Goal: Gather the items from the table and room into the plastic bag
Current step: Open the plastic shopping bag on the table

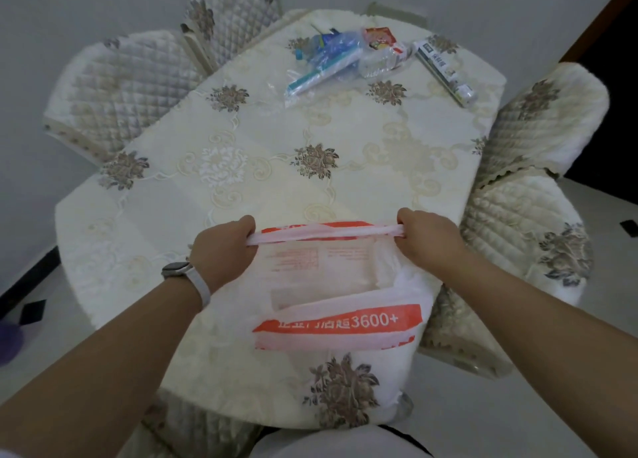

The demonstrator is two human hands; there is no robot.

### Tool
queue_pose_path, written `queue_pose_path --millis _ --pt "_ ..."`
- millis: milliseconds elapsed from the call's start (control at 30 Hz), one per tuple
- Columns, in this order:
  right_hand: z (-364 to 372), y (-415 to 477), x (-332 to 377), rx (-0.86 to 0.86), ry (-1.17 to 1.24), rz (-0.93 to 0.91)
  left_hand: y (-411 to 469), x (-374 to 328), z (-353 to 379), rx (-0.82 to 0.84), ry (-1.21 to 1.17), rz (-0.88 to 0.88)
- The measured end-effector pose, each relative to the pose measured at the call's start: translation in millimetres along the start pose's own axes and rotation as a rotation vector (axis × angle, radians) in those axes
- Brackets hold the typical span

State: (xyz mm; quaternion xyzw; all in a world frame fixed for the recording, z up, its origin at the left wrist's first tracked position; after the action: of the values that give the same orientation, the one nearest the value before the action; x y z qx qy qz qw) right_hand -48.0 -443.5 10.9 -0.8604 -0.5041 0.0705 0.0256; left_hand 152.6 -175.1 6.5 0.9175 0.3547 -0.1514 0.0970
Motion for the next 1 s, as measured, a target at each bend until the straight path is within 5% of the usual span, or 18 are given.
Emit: queue_pose_path --millis 100,300,367,433,567,733,833,1000 --pt "-12 -9 15 -0.127 0.07 -0.044 0 -10 -2 -0.036 -0.049 -0.007" --pt "-38 -69 55 -0.344 0.165 -0.333 -43 -31 -7 -0.172 -0.049 0.265" --pt "-28 -86 64 -0.178 0.181 -0.429 -64 -37 4 -0.048 -0.171 0.305" --pt "-6 -100 67 0.08 0.133 -0.434 -82 -44 27 0.247 -0.26 0.291" --pt "22 -114 67 0.239 0.039 -0.394 -99 -58 65 0.601 -0.052 0.3" --pt "35 -117 78 0.185 -0.097 -0.484 -99 -70 71 0.594 0.132 0.475" --pt "48 -109 87 0.242 -0.2 -0.594 -104 -68 66 0.582 0.021 0.592" --pt "61 -102 70 0.424 -0.254 -0.596 -107 -44 58 0.559 -0.026 0.43"
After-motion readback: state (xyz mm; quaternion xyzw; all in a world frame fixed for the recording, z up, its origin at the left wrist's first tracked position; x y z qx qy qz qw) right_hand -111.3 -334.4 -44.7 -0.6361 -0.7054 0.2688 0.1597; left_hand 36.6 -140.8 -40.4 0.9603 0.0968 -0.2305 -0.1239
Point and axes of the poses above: each hand's wrist, its own y-axis towards the middle knuckle, its own z-axis out of the palm, x = y × z, the point moved 6 cm from there along y, towards the middle knuckle, and after that the axes turned 8 degrees about -y, right-handed, at the moved point
